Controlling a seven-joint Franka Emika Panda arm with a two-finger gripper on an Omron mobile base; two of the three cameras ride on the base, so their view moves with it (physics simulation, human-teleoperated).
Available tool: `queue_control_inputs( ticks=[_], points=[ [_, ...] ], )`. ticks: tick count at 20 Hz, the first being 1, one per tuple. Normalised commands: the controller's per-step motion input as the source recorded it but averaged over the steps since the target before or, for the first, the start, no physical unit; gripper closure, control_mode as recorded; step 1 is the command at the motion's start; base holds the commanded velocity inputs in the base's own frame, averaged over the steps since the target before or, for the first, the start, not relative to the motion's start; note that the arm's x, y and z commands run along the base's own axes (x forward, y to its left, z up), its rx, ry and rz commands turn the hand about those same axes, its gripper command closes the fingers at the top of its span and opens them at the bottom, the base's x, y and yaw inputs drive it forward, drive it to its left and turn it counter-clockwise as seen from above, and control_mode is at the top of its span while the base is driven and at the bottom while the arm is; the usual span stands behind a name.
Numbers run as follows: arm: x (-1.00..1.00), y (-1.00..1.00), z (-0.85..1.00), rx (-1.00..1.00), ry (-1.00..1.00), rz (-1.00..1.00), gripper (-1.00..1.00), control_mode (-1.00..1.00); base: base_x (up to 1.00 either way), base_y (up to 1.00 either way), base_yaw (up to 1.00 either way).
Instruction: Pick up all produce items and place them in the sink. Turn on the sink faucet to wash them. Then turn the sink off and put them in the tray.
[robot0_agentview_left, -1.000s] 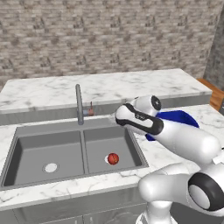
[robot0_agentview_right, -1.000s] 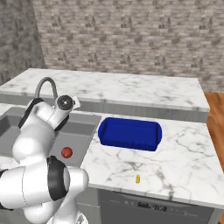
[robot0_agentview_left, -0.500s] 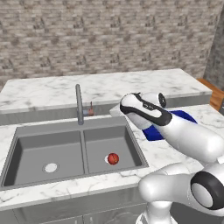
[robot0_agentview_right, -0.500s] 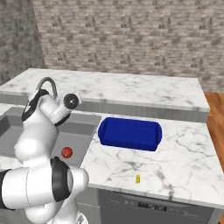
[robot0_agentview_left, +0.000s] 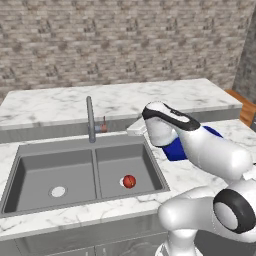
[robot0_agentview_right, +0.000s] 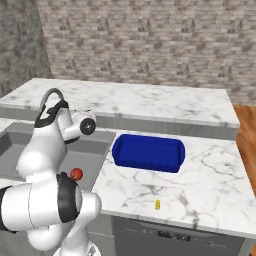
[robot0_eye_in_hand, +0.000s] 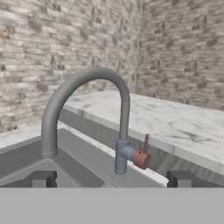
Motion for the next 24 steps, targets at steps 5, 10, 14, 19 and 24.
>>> queue_control_inputs(
  ticks=[5, 10, 14, 19, 24],
  points=[
    [0.26, 0.00, -0.20, 0.00, 0.00, 0.02, -1.00, -1.00, 0.00, 0.00, 0.00],
    [0.32, 0.00, -0.08, 0.00, 0.00, 0.05, -1.00, -1.00, 0.00, 0.00, 0.00],
    [0.31, 0.00, -0.04, 0.01, 0.00, 0.08, -1.00, -1.00, 0.00, 0.00, 0.00],
    [0.30, 0.00, 0.00, 0.00, -0.01, 0.06, -1.00, -1.00, 0.00, 0.00, 0.00],
    [0.25, 0.04, 0.00, 0.00, -0.01, 0.05, -1.00, -1.00, 0.00, 0.00, 0.00]
  ],
)
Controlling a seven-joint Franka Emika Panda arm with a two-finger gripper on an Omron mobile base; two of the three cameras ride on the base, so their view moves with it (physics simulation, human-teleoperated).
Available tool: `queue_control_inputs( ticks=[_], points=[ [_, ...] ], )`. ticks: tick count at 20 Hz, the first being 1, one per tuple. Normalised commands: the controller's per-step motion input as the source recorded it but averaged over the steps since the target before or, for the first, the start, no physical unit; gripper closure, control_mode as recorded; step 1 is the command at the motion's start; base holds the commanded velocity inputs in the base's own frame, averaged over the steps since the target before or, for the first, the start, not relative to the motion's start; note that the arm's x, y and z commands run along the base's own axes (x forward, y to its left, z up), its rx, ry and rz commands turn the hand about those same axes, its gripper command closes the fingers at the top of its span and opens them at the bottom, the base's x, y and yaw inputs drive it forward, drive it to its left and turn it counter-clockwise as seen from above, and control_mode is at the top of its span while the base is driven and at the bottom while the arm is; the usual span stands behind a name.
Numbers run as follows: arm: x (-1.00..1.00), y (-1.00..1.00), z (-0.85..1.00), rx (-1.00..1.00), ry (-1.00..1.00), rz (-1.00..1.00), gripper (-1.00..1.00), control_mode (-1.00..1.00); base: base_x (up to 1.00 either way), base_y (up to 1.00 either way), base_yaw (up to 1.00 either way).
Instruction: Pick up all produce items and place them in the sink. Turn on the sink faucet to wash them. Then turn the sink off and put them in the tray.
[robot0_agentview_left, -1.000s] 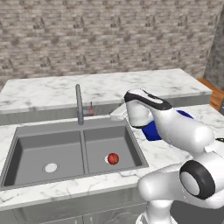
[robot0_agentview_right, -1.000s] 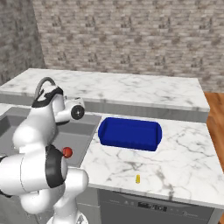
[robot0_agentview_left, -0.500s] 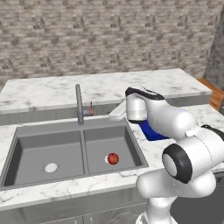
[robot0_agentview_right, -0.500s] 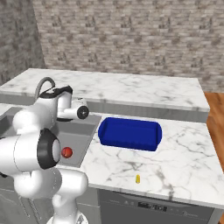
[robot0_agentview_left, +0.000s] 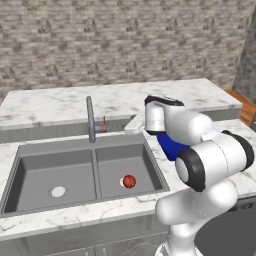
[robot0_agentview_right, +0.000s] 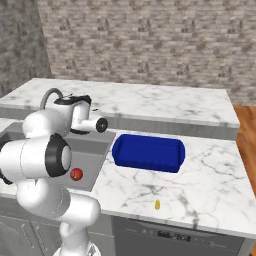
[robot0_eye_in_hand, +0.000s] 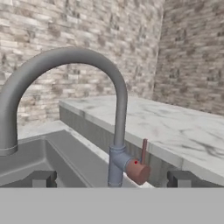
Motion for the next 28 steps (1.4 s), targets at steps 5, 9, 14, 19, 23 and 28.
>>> queue_control_inputs(
  ticks=[5, 9, 14, 19, 23, 28],
  points=[
    [0.27, 0.11, -0.04, 0.00, 0.00, 0.05, -1.00, -1.00, 0.00, 0.00, 0.00],
    [0.25, 0.14, -0.06, 0.00, 0.00, 0.04, -1.00, -1.00, 0.00, 0.00, 0.00],
    [0.24, 0.13, -0.06, 0.00, 0.00, 0.02, -1.00, -1.00, 0.00, 0.00, 0.00],
    [0.07, 0.11, -0.04, 0.00, 0.00, 0.00, -1.00, -1.00, 0.00, 0.00, 0.00],
    [0.02, 0.14, -0.09, 0.00, 0.00, 0.00, -1.00, -1.00, 0.00, 0.00, 0.00],
    [0.05, 0.16, -0.02, -0.02, -0.05, 0.00, -1.00, -1.00, 0.00, 0.00, 0.00]
  ],
)
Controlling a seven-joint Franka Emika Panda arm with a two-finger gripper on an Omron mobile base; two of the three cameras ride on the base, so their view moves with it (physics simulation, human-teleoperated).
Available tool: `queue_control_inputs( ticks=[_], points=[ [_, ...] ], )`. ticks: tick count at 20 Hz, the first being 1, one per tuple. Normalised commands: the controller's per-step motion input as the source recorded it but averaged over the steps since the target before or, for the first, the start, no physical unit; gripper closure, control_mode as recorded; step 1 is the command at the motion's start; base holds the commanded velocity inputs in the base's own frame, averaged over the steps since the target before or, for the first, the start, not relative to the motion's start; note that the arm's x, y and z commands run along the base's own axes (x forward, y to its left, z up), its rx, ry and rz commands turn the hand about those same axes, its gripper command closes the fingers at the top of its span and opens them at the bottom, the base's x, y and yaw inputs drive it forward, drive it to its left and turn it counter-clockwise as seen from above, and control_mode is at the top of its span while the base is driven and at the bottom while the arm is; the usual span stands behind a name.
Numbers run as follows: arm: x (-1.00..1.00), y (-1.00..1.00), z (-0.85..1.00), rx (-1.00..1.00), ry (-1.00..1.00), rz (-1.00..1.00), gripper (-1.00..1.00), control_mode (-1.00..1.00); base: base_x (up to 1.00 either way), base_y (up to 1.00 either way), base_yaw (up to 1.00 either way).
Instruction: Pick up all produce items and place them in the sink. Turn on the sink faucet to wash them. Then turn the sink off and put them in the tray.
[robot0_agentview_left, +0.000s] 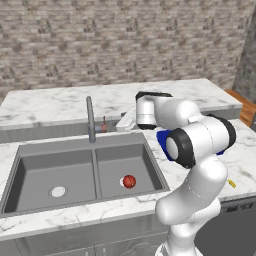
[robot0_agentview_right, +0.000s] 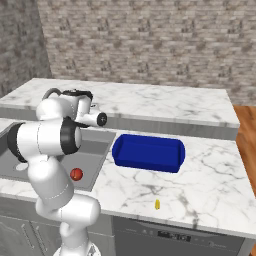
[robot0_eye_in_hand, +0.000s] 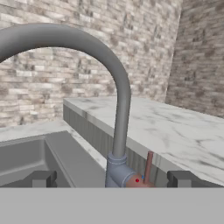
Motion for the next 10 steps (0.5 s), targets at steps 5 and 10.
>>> queue_control_inputs(
  ticks=[5, 10],
  points=[
    [0.18, 0.07, -0.07, 0.00, -0.01, 0.00, -1.00, -1.00, 0.00, 0.00, 0.00],
    [0.19, 0.07, -0.17, -0.01, 0.00, 0.00, -1.00, -1.00, 0.00, 0.00, 0.00]
  ],
)
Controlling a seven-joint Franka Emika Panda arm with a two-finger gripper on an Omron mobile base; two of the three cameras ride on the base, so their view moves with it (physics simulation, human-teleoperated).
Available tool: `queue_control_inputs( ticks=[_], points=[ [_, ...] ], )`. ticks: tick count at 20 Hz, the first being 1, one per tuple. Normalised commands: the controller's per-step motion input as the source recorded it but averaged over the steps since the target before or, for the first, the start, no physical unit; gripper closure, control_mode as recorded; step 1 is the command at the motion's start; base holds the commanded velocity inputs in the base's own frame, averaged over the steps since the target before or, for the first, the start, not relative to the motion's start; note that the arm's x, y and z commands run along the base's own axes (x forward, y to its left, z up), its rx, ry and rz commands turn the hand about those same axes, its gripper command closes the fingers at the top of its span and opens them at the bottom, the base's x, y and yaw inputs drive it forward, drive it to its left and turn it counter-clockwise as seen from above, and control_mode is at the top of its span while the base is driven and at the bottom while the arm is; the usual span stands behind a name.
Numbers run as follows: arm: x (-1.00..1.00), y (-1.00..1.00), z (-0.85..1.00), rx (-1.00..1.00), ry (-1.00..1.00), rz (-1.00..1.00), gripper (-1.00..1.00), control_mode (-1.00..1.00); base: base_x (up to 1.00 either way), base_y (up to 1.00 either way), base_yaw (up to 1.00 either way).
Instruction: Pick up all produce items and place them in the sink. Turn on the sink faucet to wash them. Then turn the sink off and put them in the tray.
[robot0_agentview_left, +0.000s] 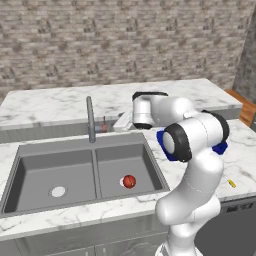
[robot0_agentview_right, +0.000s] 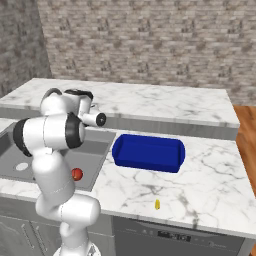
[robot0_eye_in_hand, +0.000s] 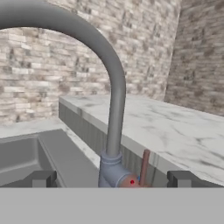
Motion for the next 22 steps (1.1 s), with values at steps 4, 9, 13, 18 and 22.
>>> queue_control_inputs(
  ticks=[4, 9, 13, 18, 22],
  points=[
    [0.25, 0.06, -0.20, 0.00, 0.00, 0.00, -1.00, -1.00, 0.00, 0.00, 0.00],
    [0.21, 0.10, -0.16, 0.00, 0.00, 0.01, -1.00, -1.00, 0.00, 0.00, 0.00],
    [0.19, 0.17, -0.10, 0.00, 0.00, 0.05, -1.00, -1.00, 0.00, 0.00, 0.00],
    [0.23, 0.17, -0.12, 0.00, 0.00, 0.04, -1.00, -1.00, 0.00, 0.00, 0.00],
    [0.26, 0.09, -0.10, 0.00, 0.00, 0.03, -1.00, -1.00, 0.00, 0.00, 0.00]
  ],
)
